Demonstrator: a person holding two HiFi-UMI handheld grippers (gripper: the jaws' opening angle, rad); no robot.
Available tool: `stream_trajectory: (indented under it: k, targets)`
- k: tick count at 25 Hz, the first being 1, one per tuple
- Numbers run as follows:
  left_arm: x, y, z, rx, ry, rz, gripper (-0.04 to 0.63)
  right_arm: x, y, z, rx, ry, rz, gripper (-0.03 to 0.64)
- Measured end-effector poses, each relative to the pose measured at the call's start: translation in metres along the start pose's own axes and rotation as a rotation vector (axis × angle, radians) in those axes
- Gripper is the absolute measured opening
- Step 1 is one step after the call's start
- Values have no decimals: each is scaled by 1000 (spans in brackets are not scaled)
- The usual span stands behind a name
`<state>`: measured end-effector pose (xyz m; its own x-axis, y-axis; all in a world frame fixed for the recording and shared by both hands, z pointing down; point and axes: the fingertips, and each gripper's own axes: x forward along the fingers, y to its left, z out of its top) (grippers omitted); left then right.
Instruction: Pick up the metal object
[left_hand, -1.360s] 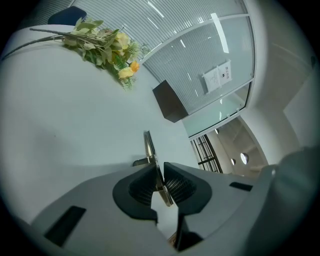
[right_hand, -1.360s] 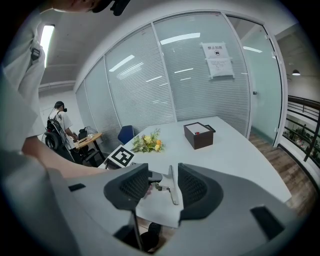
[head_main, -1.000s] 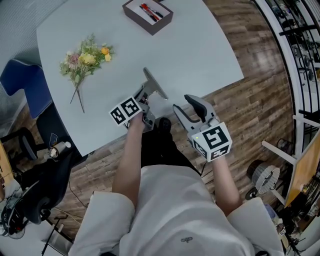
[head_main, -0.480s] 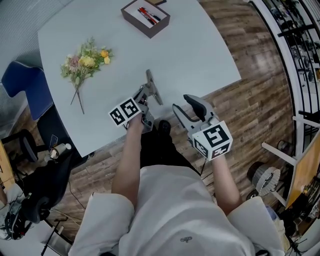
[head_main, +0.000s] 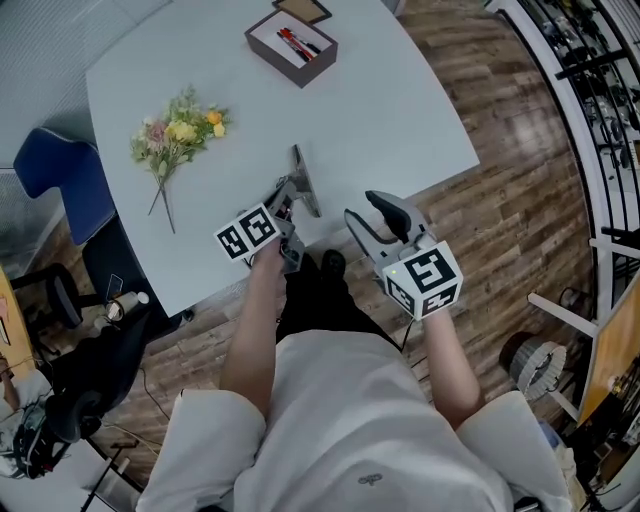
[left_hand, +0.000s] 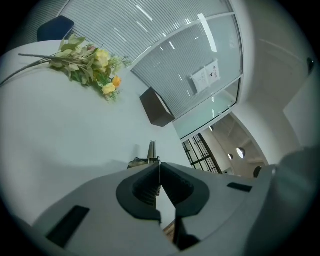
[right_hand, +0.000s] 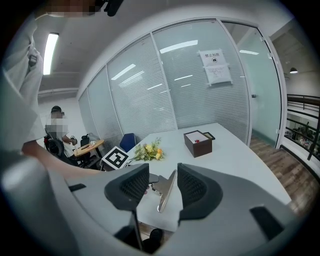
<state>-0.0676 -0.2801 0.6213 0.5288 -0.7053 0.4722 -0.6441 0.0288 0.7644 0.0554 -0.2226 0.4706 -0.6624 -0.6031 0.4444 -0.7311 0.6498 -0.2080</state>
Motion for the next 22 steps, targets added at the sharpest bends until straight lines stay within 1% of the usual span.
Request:
stream_trajectory:
  k: [5, 10, 13, 22]
  targets:
    - [-13, -17, 13, 78, -17, -17, 25, 0, -2, 10, -13, -23, 5, 169]
    - [-30, -38, 26, 186, -29, -23, 23, -4, -2, 28, -40, -56, 7, 166]
    - [-37, -53, 33, 227, -48, -50, 23, -4, -1, 39, -52, -78, 10, 163]
    - [-65, -90, 43, 388, -87, -81, 23, 3, 7, 48, -74, -100, 50, 156]
